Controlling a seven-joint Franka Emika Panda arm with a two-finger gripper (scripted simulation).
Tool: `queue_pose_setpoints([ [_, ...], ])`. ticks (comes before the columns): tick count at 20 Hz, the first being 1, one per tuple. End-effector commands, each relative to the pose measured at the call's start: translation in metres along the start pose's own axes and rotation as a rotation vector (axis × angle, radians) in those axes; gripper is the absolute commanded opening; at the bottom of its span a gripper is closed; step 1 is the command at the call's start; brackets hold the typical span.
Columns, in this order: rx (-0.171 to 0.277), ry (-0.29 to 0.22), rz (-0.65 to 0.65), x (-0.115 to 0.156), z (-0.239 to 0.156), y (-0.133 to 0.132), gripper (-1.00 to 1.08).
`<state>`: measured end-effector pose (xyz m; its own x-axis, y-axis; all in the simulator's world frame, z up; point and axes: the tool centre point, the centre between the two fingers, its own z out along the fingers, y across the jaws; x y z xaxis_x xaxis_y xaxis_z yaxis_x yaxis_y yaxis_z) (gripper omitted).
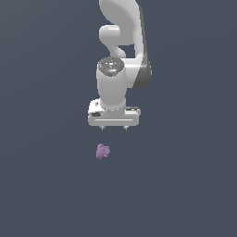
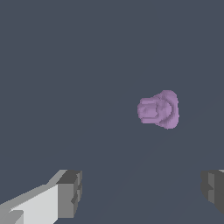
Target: Pick up the object and move it to a goal position.
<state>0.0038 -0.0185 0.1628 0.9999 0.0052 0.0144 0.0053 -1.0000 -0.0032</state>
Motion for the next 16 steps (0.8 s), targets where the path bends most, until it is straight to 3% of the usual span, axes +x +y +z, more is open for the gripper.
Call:
queue_pose_setpoints([
  [1, 0.000, 0.000, 0.000, 0.000, 0.000, 0.000, 1.00],
  [10, 0.008, 0.046, -0.039, 0.009, -0.021, -0.014, 1.00],
  [16, 0.008, 0.045, -0.037, 0.009, -0.020, -0.013, 1.00],
])
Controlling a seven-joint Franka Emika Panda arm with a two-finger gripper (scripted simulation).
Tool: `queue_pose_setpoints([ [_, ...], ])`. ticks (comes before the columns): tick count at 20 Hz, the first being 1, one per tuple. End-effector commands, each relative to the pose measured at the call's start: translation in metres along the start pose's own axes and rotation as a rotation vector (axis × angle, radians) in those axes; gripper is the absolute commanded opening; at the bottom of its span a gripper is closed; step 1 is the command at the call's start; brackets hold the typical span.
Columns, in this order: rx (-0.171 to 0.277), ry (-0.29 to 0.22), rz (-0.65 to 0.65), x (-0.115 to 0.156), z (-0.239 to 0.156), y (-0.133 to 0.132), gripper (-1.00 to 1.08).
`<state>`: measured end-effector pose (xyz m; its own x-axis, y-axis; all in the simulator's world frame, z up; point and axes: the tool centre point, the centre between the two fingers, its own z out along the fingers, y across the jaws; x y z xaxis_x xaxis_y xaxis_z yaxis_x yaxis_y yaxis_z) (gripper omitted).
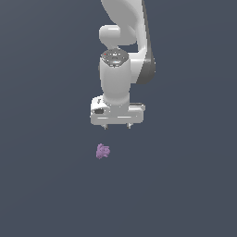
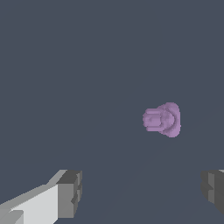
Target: Pick up the object and move it to a goal position.
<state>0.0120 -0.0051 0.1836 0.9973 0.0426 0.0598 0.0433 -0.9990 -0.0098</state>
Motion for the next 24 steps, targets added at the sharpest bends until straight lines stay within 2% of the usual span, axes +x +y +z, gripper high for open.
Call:
queue_pose_setpoints([
  [1, 0.000, 0.000, 0.000, 0.000, 0.000, 0.000, 1.00],
  [10, -0.003, -0.013, -0.007, 0.012, 0.021, 0.016, 1.00],
  [24, -0.009, -0.054, -0.025, 0.036, 0.089, 0.065, 1.00],
])
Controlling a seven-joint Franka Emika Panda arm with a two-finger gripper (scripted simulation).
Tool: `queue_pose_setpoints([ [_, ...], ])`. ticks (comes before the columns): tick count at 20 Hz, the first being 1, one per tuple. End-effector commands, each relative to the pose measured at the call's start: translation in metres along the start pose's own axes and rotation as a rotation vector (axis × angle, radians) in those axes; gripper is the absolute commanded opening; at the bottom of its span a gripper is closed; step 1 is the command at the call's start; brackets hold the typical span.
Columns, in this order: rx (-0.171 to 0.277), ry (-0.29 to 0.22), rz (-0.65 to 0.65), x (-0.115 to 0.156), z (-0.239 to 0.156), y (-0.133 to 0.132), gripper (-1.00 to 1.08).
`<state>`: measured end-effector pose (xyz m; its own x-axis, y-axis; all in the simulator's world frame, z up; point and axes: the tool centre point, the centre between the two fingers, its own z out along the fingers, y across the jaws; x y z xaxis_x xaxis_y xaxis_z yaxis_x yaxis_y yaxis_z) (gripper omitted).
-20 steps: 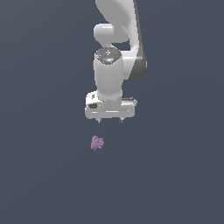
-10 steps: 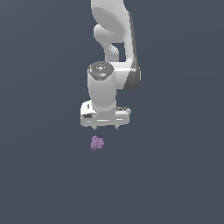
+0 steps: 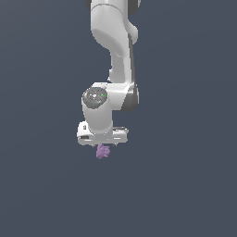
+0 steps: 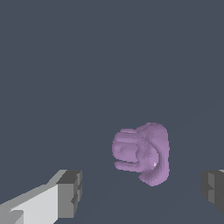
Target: Pick up the object and move it to a goal position.
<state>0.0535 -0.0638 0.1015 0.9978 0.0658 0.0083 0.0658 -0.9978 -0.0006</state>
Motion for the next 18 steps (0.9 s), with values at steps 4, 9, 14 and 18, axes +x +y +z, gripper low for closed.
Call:
queue_pose_setpoints([
  [4, -0.001, -0.007, -0.005, 0.004, 0.014, 0.010, 1.00],
  [9, -0.001, -0.009, -0.004, 0.004, 0.016, 0.011, 1.00],
  [14, -0.001, -0.009, -0.004, 0.003, 0.029, 0.011, 1.00],
  [18, -0.001, -0.008, -0.005, 0.003, 0.051, 0.011, 1.00],
])
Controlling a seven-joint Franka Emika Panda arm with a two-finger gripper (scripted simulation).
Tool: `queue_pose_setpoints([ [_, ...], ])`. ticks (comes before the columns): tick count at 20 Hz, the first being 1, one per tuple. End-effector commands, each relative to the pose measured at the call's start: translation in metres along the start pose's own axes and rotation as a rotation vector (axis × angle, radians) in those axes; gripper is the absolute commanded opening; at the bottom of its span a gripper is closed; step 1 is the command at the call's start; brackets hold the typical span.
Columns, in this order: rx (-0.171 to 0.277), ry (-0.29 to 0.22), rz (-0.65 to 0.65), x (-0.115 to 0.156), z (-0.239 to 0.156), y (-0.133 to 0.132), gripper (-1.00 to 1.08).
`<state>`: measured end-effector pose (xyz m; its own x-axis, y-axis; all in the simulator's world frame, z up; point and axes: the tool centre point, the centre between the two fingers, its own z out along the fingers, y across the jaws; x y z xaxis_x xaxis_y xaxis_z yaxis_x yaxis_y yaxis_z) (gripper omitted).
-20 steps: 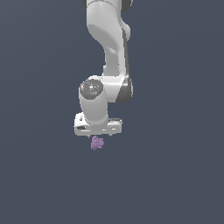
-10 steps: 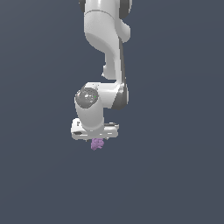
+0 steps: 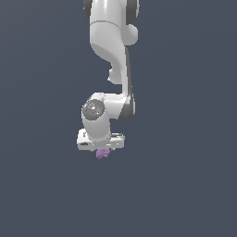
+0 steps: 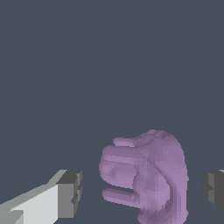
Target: Pick up the object and move it to a goal position.
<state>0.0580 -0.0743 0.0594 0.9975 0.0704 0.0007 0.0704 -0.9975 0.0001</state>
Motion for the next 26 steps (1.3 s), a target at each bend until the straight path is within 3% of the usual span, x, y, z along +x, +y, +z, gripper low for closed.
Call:
queue_pose_setpoints([
  [1, 0.000, -0.001, 0.000, -0.001, 0.013, 0.000, 1.00],
  [8, 0.000, -0.001, -0.001, 0.001, 0.024, 0.000, 1.00],
  [9, 0.000, -0.001, -0.001, 0.001, 0.024, 0.000, -1.00],
  [26, 0.000, -0.001, -0.001, -0.001, 0.013, -0.009, -1.00],
])
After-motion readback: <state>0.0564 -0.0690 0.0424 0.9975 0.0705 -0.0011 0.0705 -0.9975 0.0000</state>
